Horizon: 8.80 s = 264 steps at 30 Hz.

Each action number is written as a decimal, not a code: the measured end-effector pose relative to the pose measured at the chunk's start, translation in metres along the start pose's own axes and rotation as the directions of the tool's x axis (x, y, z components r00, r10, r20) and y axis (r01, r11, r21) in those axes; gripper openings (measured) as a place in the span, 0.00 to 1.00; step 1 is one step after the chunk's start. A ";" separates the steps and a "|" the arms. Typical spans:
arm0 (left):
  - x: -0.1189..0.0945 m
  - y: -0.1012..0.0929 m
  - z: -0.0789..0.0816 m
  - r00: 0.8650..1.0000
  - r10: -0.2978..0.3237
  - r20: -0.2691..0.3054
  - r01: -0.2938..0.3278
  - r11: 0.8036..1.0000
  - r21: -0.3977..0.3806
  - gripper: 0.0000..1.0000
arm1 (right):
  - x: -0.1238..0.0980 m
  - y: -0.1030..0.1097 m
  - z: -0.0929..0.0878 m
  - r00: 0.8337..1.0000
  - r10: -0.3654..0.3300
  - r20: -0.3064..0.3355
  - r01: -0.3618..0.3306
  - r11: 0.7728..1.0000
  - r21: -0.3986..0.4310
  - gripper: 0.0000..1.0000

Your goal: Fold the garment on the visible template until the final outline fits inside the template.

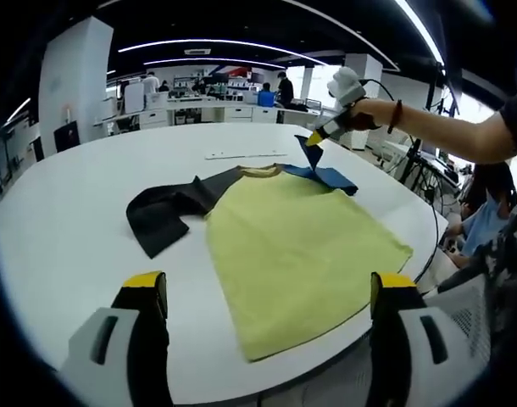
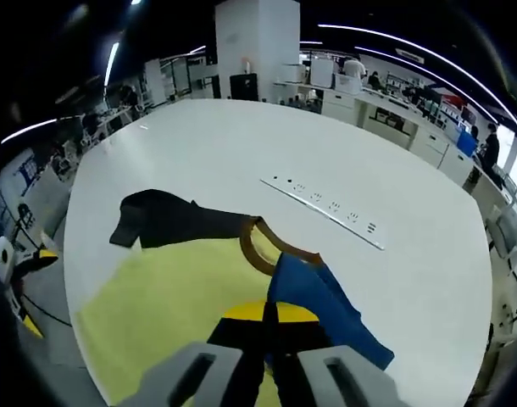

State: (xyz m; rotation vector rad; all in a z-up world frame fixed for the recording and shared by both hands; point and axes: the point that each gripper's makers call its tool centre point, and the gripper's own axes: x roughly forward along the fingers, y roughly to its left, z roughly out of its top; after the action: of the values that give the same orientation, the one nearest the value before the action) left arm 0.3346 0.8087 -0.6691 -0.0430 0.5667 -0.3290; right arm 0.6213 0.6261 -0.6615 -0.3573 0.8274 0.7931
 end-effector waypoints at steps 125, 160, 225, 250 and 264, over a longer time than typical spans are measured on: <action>-0.004 0.007 -0.006 0.998 0.053 -0.019 -0.053 0.999 0.001 0.99 | 0.006 0.043 -0.042 0.992 0.074 0.106 -0.067 0.995 -0.071 0.87; -0.004 0.010 -0.005 0.998 0.061 -0.014 -0.062 0.998 -0.012 0.99 | -0.005 -0.024 -0.147 0.999 -0.038 -0.017 0.036 0.995 -0.096 0.12; 0.012 0.047 -0.012 0.987 0.152 -0.056 -0.156 0.984 -0.082 0.85 | -0.022 -0.089 -0.190 0.996 -0.069 -0.065 0.069 0.998 0.012 0.00; 0.029 0.080 0.008 0.958 0.287 -0.007 -0.282 0.934 -0.219 0.70 | -0.084 -0.029 -0.125 0.954 0.005 0.301 -0.083 0.966 0.247 0.90; 0.061 0.109 0.000 0.924 0.379 -0.055 -0.377 0.872 -0.312 0.55 | -0.124 0.003 -0.122 0.944 0.032 0.327 -0.089 0.983 0.161 0.96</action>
State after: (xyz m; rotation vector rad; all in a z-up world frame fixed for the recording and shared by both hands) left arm 0.4153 0.8927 -0.7151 -0.2413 0.6020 0.1494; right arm 0.5044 0.4988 -0.6443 -0.0415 0.5945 0.8044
